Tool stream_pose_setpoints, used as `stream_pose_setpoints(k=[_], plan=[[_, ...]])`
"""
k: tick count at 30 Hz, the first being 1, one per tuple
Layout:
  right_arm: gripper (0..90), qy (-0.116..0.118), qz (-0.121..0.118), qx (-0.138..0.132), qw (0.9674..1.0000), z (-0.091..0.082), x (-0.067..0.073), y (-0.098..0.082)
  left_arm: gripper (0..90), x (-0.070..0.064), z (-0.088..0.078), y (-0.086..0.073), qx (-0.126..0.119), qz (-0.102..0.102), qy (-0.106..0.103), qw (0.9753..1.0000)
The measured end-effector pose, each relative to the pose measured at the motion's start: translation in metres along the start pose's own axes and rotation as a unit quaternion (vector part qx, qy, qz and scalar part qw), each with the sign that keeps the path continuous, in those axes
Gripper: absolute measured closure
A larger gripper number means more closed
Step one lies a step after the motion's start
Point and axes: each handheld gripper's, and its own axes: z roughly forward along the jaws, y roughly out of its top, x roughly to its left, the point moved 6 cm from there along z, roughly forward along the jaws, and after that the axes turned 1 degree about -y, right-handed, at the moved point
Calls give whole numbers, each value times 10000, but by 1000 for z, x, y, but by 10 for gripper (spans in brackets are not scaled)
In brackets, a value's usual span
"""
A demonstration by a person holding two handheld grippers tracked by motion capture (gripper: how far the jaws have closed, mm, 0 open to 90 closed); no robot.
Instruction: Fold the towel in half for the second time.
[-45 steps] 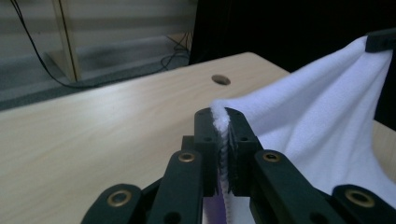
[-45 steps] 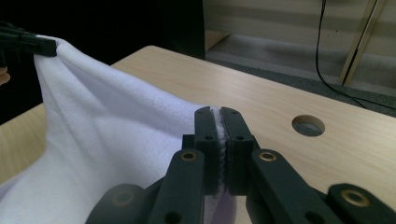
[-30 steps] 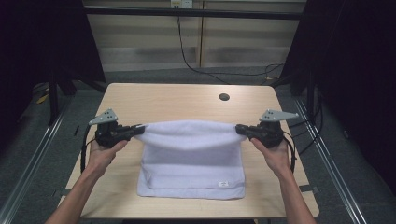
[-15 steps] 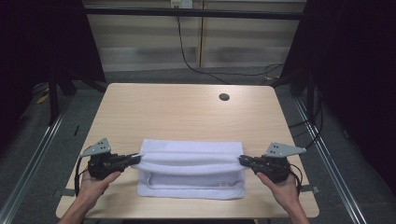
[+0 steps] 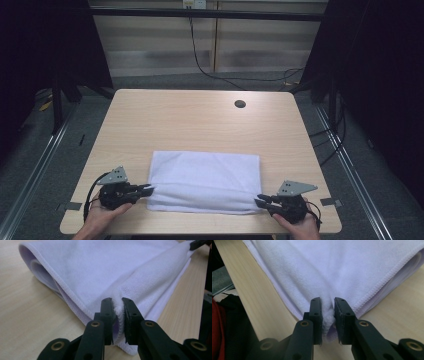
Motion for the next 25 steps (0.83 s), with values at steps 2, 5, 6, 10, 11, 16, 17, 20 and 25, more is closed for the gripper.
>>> stream_pose_setpoints(k=[2,5,6,10,11,16,17,20,25], plan=[[740,30,80,27,10000,-1,3,-5,761,-4,1,-3,76,22,-36,10000],[697,65,118,74,9999,-1,5,-10,691,-7,2,-9,200,-61,-146,9997],[679,55,128,104,9998,0,5,-11,649,-9,2,-9,163,-147,-218,9995],[583,57,204,-94,9997,-4,5,-3,464,-11,-6,1,-103,-168,-226,9996],[560,58,255,-187,9995,-6,4,0,427,-8,-9,4,-176,-189,-188,9995],[452,-235,622,-639,9957,-14,-13,11,312,23,-16,13,-455,-567,271,9970],[428,-336,656,-704,9948,-16,-18,12,302,27,-20,14,-547,-682,343,9956],[385,-512,844,-886,9912,-22,-29,13,278,39,-34,12,-804,-862,631,9910],[334,-865,1023,-1040,9855,-32,-46,11,266,55,-44,2,-1023,-1263,940,9822]])
